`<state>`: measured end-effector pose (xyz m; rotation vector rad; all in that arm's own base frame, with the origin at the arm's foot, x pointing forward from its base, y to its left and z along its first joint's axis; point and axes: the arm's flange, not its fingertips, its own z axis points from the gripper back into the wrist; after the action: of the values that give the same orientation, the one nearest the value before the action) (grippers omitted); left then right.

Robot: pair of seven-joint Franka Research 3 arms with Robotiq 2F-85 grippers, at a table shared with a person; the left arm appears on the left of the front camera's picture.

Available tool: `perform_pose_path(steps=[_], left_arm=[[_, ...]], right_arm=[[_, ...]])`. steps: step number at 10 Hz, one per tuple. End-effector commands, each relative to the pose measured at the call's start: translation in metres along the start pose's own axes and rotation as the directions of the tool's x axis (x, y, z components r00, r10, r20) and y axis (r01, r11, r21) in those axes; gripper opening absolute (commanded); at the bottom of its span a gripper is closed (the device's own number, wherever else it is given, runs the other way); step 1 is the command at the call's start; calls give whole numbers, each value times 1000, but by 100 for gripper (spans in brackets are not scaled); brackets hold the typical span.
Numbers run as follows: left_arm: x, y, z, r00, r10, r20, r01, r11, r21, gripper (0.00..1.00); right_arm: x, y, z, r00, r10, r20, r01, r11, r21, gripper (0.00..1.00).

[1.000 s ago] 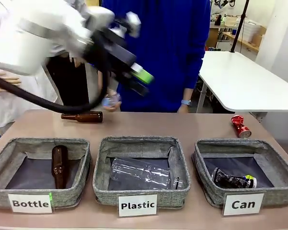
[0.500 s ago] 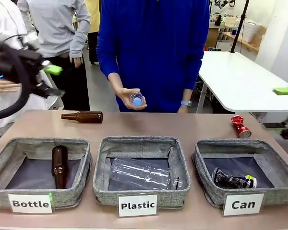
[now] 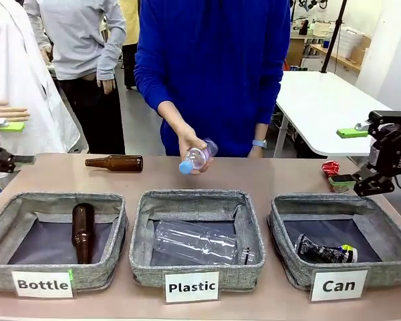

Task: Sort the can waste into the basket.
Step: Pick up the can waste from the table and place it in the right Fabric basket.

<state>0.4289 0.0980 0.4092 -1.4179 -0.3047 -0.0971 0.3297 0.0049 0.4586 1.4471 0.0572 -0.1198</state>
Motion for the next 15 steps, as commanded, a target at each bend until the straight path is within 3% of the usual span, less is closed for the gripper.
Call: perform_pose_path(steps=[1, 13, 14, 15], left_arm=[[20, -17, -26, 998, -6, -66, 6, 1000, 7, 100], [20, -17, -26, 998, -6, -66, 6, 1000, 7, 100], [20, -17, -26, 998, -6, -66, 6, 1000, 7, 100], [20, -17, -26, 998, -6, -66, 6, 1000, 7, 100]], right_arm=[[-4, 4, 5, 1000, 8, -3, -8, 1000, 11, 100], [-1, 2, 4, 1000, 5, 5, -5, 1000, 10, 100], [-2, 18, -2, 984, 105, 141, -76, 978, -196, 100], [22, 35, -4, 974, 182, 135, -127, 932, -340, 100]])
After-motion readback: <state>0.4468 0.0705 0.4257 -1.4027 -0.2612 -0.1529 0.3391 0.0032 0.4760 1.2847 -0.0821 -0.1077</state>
